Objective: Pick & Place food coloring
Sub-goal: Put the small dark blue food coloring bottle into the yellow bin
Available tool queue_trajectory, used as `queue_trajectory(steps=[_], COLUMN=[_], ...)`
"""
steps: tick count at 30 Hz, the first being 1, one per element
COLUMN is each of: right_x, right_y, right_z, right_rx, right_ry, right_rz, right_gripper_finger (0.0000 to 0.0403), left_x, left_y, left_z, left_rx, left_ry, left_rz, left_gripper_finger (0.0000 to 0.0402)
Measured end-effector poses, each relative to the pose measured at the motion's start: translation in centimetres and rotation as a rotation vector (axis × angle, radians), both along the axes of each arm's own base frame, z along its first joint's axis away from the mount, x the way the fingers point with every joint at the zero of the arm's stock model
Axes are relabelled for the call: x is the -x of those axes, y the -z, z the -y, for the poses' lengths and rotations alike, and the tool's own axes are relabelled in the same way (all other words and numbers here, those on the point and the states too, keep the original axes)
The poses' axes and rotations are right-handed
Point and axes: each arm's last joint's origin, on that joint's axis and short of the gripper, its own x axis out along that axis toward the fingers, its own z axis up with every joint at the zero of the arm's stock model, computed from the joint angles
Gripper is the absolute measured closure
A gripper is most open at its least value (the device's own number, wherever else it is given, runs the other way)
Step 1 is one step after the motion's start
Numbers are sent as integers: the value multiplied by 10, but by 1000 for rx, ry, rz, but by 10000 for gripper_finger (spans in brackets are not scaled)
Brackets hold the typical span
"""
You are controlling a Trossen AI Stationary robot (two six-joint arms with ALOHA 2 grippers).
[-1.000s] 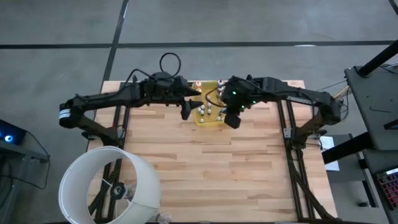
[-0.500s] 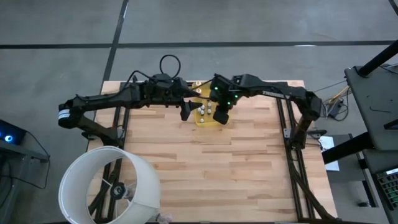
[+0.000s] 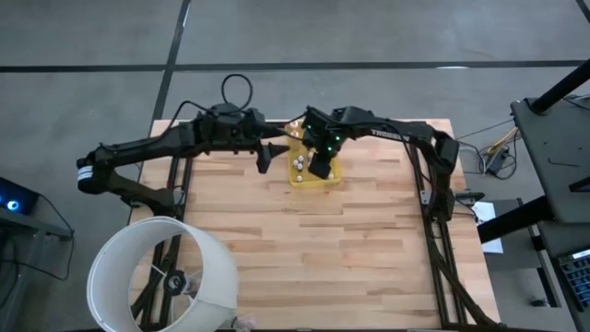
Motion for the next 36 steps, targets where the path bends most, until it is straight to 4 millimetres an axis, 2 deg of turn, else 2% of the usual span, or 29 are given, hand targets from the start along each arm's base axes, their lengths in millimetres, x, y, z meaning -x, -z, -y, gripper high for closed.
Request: queue_trajectory(steps=[7,13,20,29,36], right_x=[-3,-11,-16,-21,-27], right_y=[21,43,64,69,70], right_z=[14,18,20,21,9], right_rx=[-19,-34,-31,-9,16], right_ry=[17,6,30,58,40], right_rz=[-49,-97,-158,-148,-145], right_gripper_finger=[342,342,342,343,343], left_x=[23,25,23,24,24], left_y=[11,22,24,21,21], left_z=[2,2,2,0,0], left_rx=[1,13,17,3,1], left_ry=[-26,-35,-39,-47,-59], left_rz=[4,-5,-4,9,8], left_gripper_finger=[180,180,180,180,180])
